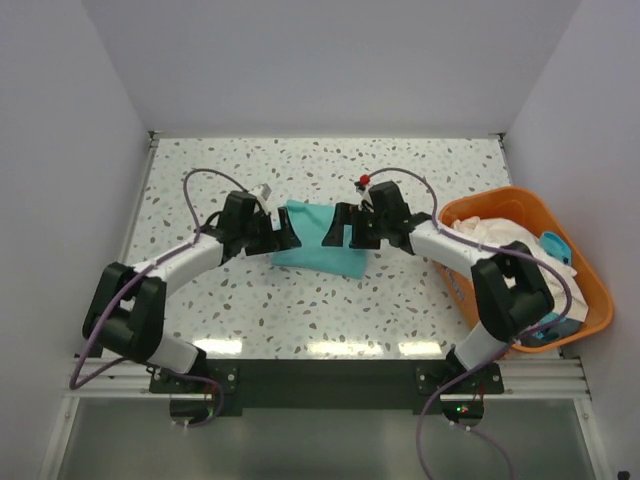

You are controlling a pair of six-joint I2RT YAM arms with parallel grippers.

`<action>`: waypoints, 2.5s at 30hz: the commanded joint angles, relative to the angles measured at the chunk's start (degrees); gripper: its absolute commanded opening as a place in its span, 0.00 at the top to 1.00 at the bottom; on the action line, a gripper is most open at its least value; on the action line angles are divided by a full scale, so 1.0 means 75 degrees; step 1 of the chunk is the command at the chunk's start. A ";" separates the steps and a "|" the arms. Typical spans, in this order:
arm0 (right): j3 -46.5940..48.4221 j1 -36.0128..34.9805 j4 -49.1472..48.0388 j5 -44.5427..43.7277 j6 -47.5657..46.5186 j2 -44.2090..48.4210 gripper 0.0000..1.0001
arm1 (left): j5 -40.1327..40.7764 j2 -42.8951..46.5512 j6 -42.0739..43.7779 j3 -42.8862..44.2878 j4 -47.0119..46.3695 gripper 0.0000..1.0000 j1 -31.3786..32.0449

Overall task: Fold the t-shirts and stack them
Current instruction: Fold the tshirt, then neatly place the folded tshirt to the corner

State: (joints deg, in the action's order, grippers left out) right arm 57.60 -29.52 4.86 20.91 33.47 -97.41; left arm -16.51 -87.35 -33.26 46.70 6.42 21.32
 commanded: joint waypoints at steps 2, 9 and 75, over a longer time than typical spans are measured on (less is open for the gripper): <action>0.0054 0.0045 0.0757 -0.0444 -0.0643 0.1861 0.01 | 0.1264 0.0936 0.0402 0.0488 0.0727 0.00 0.0052; -0.1045 0.0045 0.1249 -0.0935 -0.0444 0.4231 0.01 | 0.1486 -0.0948 0.1515 0.2185 0.0996 0.00 0.0040; -0.2067 0.0139 0.1637 -0.4885 -0.1346 0.5628 0.01 | 0.8517 -0.8123 0.6520 1.1118 -0.0046 0.88 -0.3980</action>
State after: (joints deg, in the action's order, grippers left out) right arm 41.60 -28.80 19.40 -14.09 23.03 -54.33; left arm 43.35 -147.70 13.21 127.92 13.13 -8.49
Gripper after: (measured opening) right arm 0.985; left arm 0.055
